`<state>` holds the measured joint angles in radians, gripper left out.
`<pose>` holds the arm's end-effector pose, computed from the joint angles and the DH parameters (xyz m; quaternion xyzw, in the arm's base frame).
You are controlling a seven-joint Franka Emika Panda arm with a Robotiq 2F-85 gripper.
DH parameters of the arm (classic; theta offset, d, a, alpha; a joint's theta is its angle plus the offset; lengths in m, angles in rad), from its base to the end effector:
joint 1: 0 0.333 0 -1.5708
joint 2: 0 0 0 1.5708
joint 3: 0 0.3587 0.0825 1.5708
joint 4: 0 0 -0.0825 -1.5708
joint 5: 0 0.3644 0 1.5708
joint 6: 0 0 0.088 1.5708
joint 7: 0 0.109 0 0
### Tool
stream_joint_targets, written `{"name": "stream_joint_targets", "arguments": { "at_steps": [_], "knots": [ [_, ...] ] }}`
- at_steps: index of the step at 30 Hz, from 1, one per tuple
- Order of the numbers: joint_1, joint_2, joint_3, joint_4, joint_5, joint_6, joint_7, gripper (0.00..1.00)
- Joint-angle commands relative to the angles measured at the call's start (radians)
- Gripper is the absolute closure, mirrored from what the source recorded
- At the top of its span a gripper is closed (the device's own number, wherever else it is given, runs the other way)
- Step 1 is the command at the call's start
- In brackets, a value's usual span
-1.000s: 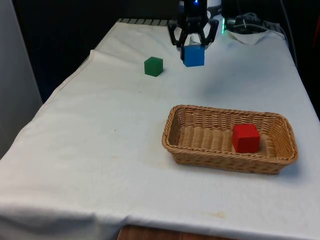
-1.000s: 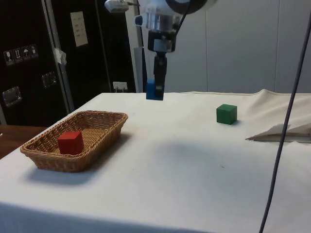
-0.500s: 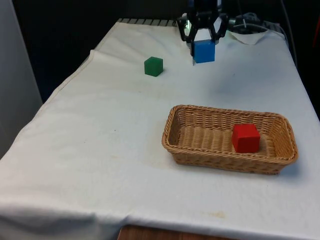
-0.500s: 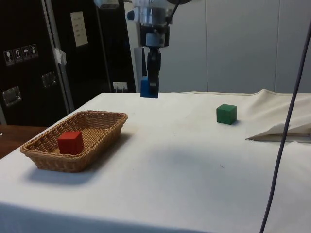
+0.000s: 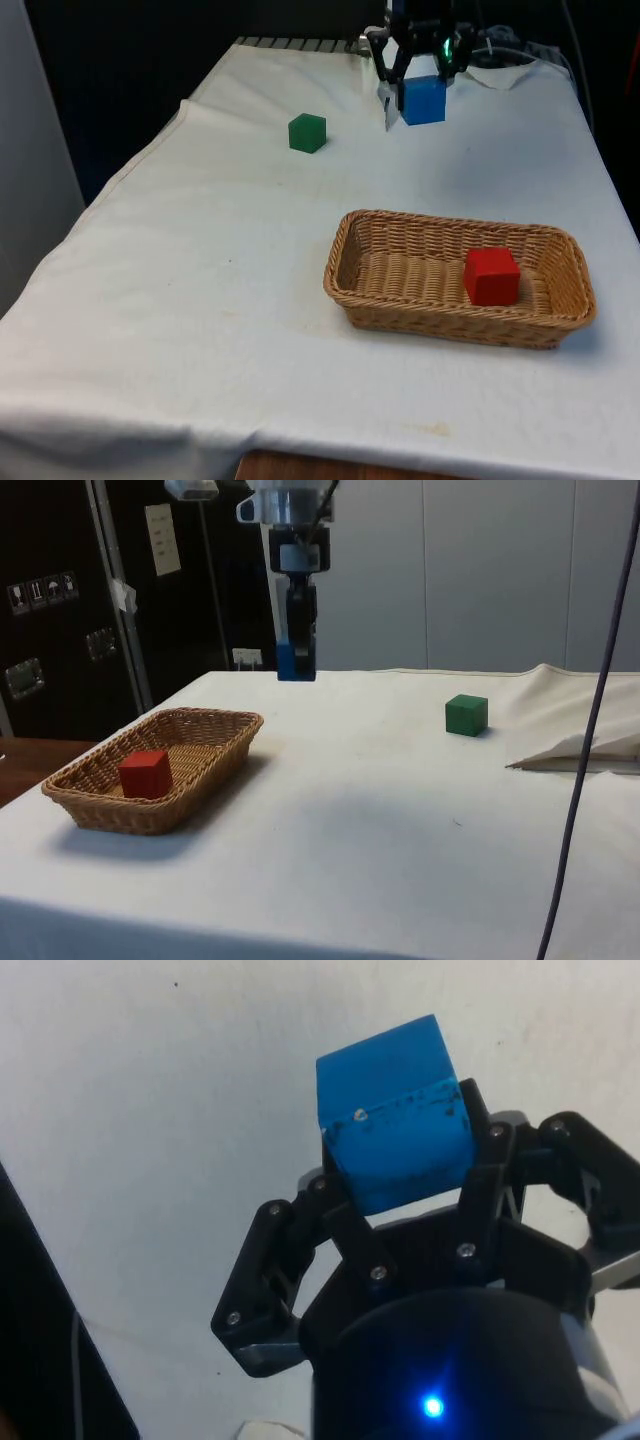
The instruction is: Pick up exactly two blocks and place them into the basket.
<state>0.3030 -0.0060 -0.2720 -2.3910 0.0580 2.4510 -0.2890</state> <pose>0.4853 0.0151 0.3808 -0.9897 -0.1377 -0.0352 0.0156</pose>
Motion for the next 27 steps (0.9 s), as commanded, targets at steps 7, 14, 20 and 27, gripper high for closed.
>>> {"name": "stream_joint_targets", "arguments": {
  "at_steps": [7, 14, 20, 27],
  "knots": [
    [0.003, 0.071, 0.016, 0.068, 0.007, -0.046, 0.024, 0.97],
    [0.003, 0.140, 0.030, 0.137, 0.020, -0.048, 0.034, 0.97],
    [0.003, 0.192, 0.041, 0.192, 0.024, -0.048, 0.058, 0.97],
    [0.002, 0.219, 0.052, 0.228, 0.020, -0.044, 0.099, 0.97]
  ]
}}
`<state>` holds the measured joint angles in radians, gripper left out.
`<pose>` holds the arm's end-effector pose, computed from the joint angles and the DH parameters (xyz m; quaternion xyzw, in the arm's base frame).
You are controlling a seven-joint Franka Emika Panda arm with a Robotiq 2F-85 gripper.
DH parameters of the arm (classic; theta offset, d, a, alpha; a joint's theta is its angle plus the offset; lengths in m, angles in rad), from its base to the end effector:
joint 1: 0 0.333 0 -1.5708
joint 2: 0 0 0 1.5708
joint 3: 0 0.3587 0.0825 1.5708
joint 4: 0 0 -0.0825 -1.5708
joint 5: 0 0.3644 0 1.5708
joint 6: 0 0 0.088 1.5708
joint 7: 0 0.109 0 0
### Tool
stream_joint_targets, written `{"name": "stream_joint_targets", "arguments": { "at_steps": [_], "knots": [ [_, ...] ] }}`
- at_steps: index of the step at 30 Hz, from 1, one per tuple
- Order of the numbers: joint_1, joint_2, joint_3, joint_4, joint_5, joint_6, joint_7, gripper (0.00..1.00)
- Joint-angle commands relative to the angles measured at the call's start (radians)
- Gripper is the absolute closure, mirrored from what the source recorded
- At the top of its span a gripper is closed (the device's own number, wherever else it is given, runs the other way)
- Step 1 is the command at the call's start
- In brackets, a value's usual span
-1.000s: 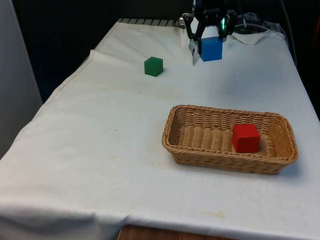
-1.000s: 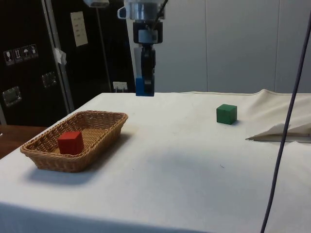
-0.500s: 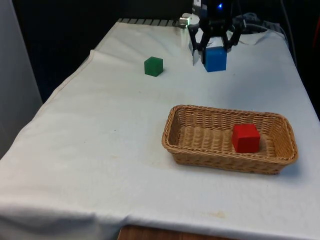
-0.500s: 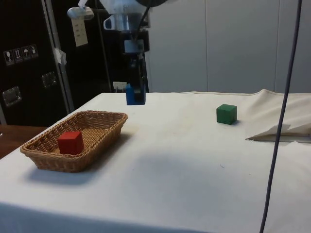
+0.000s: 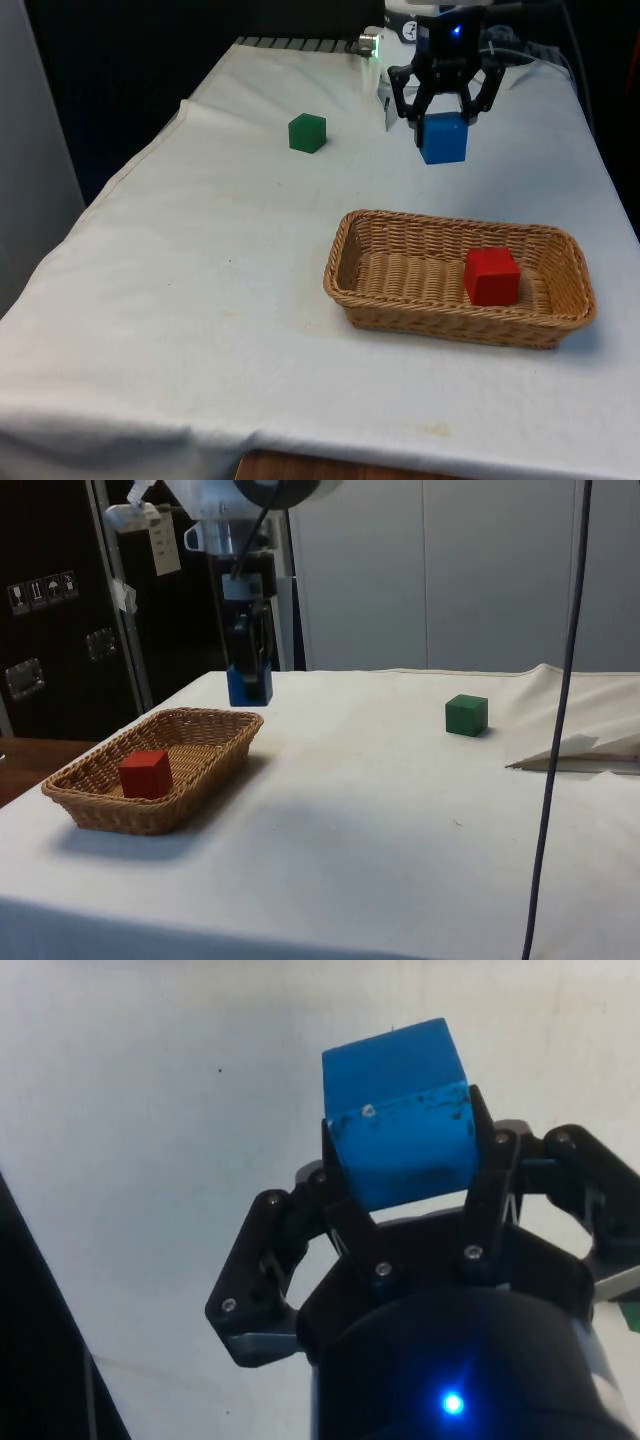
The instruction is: Pick up exactly two blocks and place them into the basket.
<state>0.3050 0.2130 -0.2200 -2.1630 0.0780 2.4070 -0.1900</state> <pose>0.5573 0.0519 0.3571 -0.9936 -0.1116 -0.0188 0.0027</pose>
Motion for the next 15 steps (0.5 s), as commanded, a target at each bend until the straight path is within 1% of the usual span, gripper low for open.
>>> {"name": "stream_joint_targets", "arguments": {
  "at_steps": [1, 3, 8, 9, 14, 15],
  "knots": [
    [0.001, 0.000, 0.000, 0.003, 0.001, -0.005, 0.014, 0.97],
    [0.001, 0.000, 0.000, 0.004, 0.001, -0.004, 0.020, 0.97],
    [0.002, 0.005, 0.004, 0.011, 0.005, 0.001, 0.061, 0.97],
    [0.001, 0.000, 0.003, 0.005, 0.000, 0.001, 0.056, 0.97],
    [0.002, 0.020, 0.008, 0.033, 0.006, -0.001, 0.084, 0.97],
    [0.001, 0.032, 0.011, 0.050, 0.007, -0.004, 0.090, 0.97]
  ]
}}
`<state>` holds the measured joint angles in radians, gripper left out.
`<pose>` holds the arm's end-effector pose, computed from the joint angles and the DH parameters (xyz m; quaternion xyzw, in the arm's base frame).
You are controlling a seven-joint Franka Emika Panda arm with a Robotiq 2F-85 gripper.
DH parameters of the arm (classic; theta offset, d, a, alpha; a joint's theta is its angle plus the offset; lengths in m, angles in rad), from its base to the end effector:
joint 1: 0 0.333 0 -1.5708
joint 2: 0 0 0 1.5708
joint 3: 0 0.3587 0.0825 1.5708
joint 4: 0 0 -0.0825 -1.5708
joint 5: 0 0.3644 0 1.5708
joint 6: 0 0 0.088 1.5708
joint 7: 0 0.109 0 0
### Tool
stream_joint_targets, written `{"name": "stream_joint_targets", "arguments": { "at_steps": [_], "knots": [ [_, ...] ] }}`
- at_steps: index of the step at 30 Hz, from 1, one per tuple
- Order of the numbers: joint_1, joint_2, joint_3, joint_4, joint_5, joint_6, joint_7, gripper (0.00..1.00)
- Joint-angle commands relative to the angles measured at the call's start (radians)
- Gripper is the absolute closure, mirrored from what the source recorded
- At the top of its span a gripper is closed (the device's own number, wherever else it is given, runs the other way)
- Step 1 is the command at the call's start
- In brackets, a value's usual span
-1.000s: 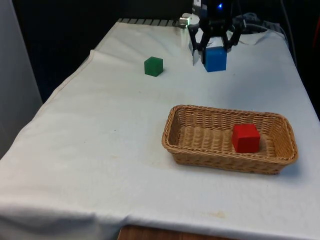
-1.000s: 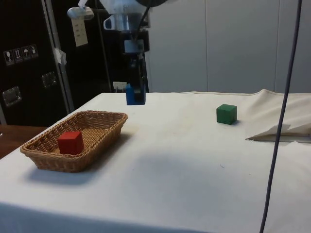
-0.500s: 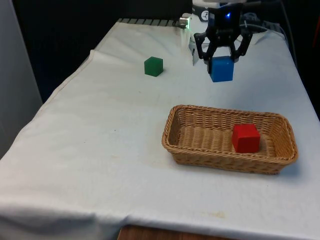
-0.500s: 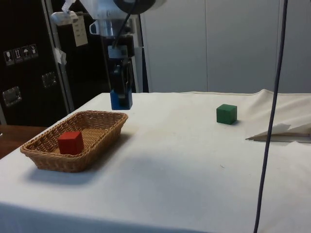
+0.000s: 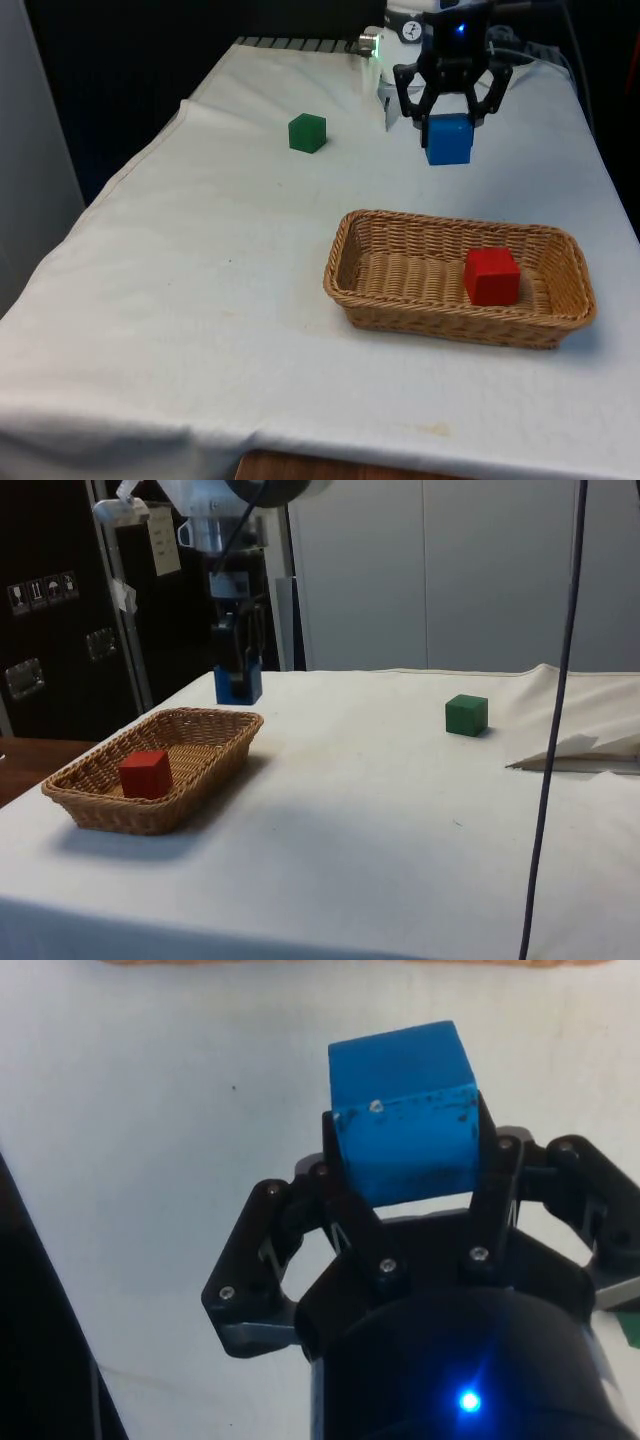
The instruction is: Pick up exactly two blocks and place them into the basket.
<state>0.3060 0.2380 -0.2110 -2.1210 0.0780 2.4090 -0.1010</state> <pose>0.5703 0.0596 0.3603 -0.9969 -0.0732 -0.0282 0.0022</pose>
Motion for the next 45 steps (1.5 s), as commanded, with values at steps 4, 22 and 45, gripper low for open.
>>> {"name": "stream_joint_targets", "arguments": {
  "at_steps": [4, 22, 45],
  "knots": [
    [-0.001, 0.027, 0.005, 0.036, 0.009, -0.011, 0.006, 0.97],
    [-0.015, 0.219, 0.004, 0.239, 0.036, -0.009, -0.002, 0.97],
    [-0.038, 0.399, -0.030, 0.332, 0.066, 0.059, -0.018, 0.97]
  ]
}}
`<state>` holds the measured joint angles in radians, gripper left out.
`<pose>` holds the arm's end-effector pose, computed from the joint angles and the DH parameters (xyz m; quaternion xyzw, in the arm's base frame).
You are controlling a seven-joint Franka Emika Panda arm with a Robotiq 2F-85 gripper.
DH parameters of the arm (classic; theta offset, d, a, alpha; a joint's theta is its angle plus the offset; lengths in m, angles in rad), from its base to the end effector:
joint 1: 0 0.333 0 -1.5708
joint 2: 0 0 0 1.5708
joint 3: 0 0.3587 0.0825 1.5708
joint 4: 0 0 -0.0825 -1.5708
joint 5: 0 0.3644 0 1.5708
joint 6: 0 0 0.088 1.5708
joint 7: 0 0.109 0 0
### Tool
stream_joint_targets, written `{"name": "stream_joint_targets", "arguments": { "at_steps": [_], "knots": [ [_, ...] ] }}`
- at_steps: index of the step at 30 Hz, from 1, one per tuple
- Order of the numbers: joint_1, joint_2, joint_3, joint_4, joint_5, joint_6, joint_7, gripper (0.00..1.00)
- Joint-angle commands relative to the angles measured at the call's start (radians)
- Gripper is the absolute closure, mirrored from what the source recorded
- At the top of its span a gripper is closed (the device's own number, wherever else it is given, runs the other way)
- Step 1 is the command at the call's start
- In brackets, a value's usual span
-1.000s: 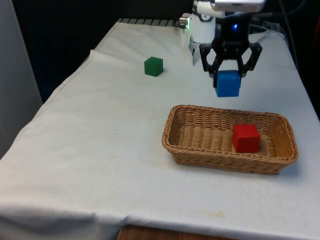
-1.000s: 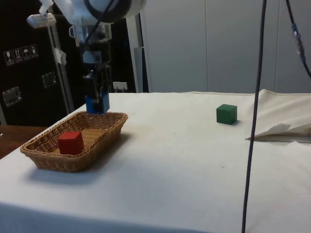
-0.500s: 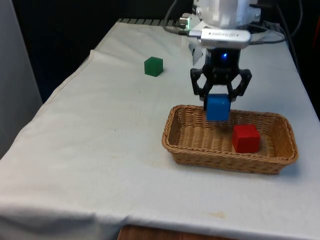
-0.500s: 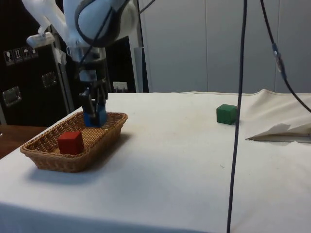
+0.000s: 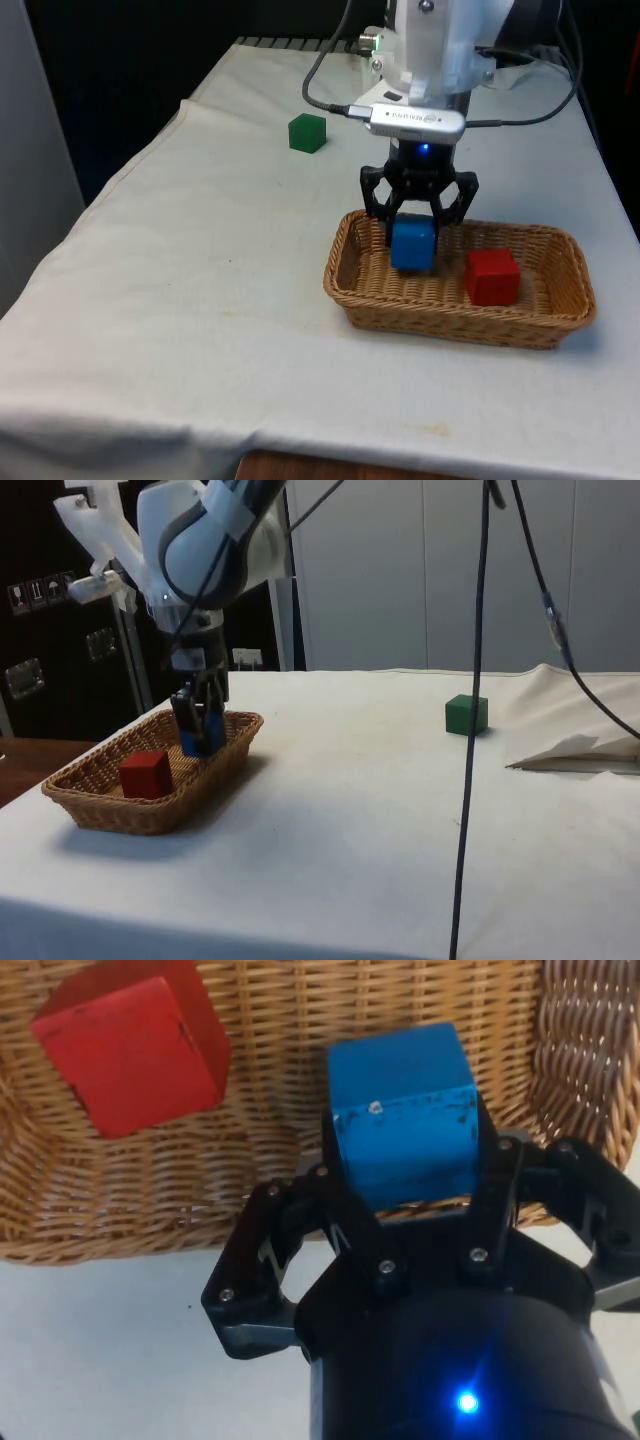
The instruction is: Pick up exactly two blocks and place them into the basket.
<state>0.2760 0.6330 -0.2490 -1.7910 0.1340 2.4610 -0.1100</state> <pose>0.6726 0.0387 0.2583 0.9982 0.0429 0.0290 0.0301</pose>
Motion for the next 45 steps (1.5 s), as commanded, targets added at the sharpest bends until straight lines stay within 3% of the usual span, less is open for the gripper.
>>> {"name": "stream_joint_targets", "arguments": {
  "at_steps": [1, 7, 8, 9, 12, 13, 16, 17, 19, 26, 32, 33, 34, 40, 42, 43, 45],
  "knots": [
    [-0.008, 0.007, 0.009, 0.002, 0.011, 0.008, -0.009, 0.97],
    [-0.001, 0.012, 0.001, 0.001, 0.003, 0.007, -0.001, 0.97],
    [-0.006, 0.011, 0.007, 0.003, 0.011, 0.008, -0.007, 0.97],
    [-0.006, 0.011, 0.007, 0.003, 0.010, 0.008, -0.007, 0.93],
    [-0.006, 0.011, 0.006, 0.003, 0.010, 0.007, -0.006, 0.66],
    [-0.005, 0.011, 0.006, 0.003, 0.009, 0.007, -0.006, 0.46],
    [-0.001, 0.012, 0.001, 0.002, 0.003, 0.007, -0.001, 0.17],
    [-0.005, 0.011, 0.006, 0.003, 0.009, 0.007, -0.006, 0.17],
    [-0.005, 0.011, 0.005, 0.003, 0.009, 0.007, -0.006, 0.01],
    [-0.004, 0.009, 0.004, 0.002, 0.008, 0.005, -0.005, 0.00],
    [0.007, -0.049, -0.013, -0.024, -0.001, -0.029, 0.017, 0.00],
    [0.001, -0.033, -0.008, -0.010, 0.003, -0.028, 0.009, 0.00],
    [0.007, -0.060, -0.015, -0.029, -0.002, -0.034, 0.019, 0.00],
    [0.010, -0.128, -0.020, -0.072, -0.009, -0.055, 0.030, 0.00],
    [0.003, -0.128, -0.013, -0.070, -0.001, -0.055, 0.020, 0.00],
    [0.010, -0.151, -0.021, -0.087, -0.011, -0.059, 0.031, 0.00],
    [0.011, -0.171, -0.021, -0.101, -0.013, -0.062, 0.031, 0.00]
  ]
}}
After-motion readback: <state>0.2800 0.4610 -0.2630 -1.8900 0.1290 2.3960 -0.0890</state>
